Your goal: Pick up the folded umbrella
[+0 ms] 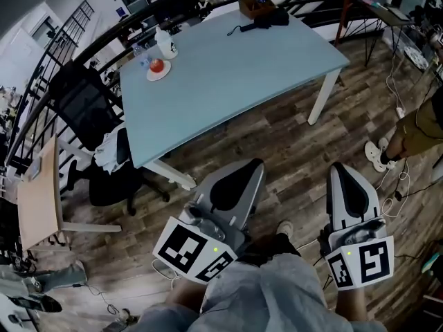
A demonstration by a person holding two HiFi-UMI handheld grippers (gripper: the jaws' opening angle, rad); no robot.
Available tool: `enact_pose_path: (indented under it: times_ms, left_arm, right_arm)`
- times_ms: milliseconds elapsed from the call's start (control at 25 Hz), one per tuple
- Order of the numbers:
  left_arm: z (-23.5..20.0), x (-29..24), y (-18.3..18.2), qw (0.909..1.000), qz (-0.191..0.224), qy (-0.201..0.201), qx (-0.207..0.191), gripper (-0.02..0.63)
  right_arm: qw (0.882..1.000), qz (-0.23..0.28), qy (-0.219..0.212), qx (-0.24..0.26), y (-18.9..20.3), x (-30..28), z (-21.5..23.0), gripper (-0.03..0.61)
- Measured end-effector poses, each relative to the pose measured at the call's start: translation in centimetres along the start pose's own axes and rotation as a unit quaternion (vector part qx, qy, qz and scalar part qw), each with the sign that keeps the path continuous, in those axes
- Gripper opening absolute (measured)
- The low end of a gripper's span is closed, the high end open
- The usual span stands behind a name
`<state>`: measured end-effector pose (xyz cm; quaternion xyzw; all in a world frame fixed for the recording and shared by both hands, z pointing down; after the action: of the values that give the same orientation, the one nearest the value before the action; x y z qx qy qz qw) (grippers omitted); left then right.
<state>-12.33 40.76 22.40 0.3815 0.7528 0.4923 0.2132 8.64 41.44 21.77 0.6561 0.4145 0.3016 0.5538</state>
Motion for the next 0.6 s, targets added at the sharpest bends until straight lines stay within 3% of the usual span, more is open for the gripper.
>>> enact_pose_path:
  times_ms: [600]
  left_arm:
    - [3.3, -10.1, 1.9, 0.9987, 0.015, -0.039, -0.029, 0.005]
  right_arm:
    - [0.999, 0.009, -0.042, -0.003, 2.8, -1.9, 11.4, 0.000]
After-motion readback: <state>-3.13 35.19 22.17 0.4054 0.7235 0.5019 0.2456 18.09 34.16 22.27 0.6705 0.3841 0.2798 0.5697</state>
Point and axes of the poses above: the fingertips, and each gripper's own axes: x backward along the fingers, z to its right, y out of its underside, the point moved 8 cm from there along x, backward along the fingers, and after that the axes turned 12 degrees about x, right-handed, at the moved point
